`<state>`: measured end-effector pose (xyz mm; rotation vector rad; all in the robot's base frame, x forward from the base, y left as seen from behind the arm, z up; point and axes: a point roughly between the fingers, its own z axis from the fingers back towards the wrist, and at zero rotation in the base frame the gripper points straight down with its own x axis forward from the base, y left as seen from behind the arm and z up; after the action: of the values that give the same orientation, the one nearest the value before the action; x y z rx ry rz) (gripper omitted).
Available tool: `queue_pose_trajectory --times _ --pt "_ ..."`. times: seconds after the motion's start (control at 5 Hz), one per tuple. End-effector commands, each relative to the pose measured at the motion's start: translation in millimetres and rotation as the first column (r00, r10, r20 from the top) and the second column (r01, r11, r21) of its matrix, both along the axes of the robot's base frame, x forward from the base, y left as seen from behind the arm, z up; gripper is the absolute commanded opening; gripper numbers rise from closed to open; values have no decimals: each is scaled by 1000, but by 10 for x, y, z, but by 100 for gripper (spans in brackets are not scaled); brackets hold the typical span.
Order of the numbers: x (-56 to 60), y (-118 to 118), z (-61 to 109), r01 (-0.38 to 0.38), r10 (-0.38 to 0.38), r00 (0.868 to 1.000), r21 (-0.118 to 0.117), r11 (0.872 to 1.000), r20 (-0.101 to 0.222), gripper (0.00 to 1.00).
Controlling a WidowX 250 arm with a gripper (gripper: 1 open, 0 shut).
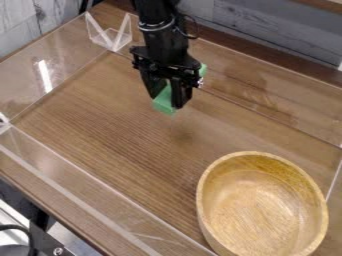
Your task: Put the green block in the brown bowl
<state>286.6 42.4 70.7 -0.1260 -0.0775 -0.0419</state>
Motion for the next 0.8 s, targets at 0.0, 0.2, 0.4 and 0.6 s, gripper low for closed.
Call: queue_pose_trajectory --times 0.0,0.2,0.4,0.6 --pt "-6 -62 217 21 -22 997 9 1000 68 0" --pt "-80 -140 249 44 -44 997 6 999 68 0" --pt "-145 -219 272 65 -65 996 4 998 67 0" --pt "-219 -325 295 88 -88 994 2 996 64 0"
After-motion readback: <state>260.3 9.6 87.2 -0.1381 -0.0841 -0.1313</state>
